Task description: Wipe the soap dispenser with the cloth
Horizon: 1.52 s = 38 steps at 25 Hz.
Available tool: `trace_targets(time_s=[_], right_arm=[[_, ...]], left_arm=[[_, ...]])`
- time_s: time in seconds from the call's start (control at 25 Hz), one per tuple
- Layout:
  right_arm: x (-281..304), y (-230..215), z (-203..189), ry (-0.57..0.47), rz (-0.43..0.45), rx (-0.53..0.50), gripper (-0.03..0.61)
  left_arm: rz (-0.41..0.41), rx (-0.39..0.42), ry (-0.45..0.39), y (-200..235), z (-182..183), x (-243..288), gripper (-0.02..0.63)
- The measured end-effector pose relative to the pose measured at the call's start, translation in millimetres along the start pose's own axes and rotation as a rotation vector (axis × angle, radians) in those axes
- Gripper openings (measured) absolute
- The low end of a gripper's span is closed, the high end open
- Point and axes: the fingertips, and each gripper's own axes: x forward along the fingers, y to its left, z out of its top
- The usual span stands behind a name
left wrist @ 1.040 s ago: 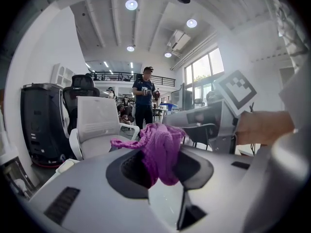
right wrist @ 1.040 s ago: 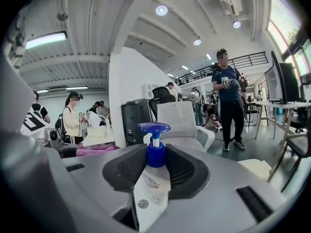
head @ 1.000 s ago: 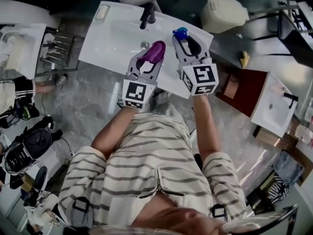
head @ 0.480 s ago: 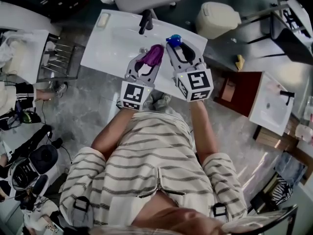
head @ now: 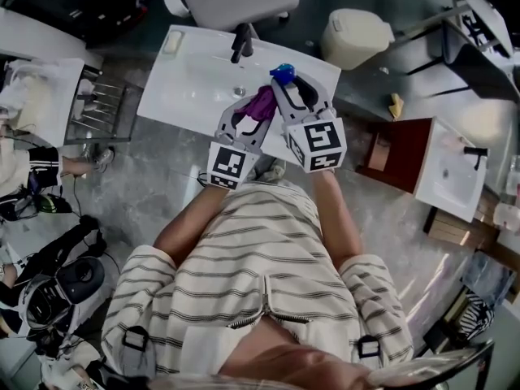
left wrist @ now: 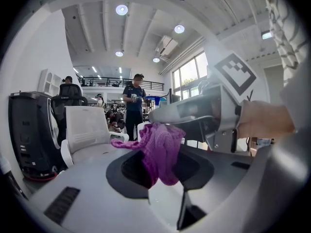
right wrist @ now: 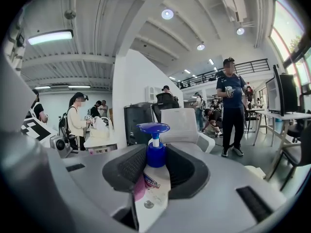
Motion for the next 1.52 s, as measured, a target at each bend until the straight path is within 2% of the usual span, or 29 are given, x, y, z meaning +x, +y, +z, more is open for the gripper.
trace_targets(time_s=[0.72,1.0,1.52], right_arm=[[-11.0,-8.9,4.7,-0.011,-0.042,0.014,0.124],[-23.6,-12.1,5.6,-0.011,-0.047,0.011,0.124],[-42.0,-15.2,9.9,-0.029,-0.060,0.058,0.124]], left_arm=[[-0.078,0.014,-0.020,-28.4,6.5,18.0,0.130],[-0.128,0.026,-0.012,-48.6,-1.7,30.5,0.130],[-0.165,0.031,0.018,-64.8,-14.8,34.8,0.130]])
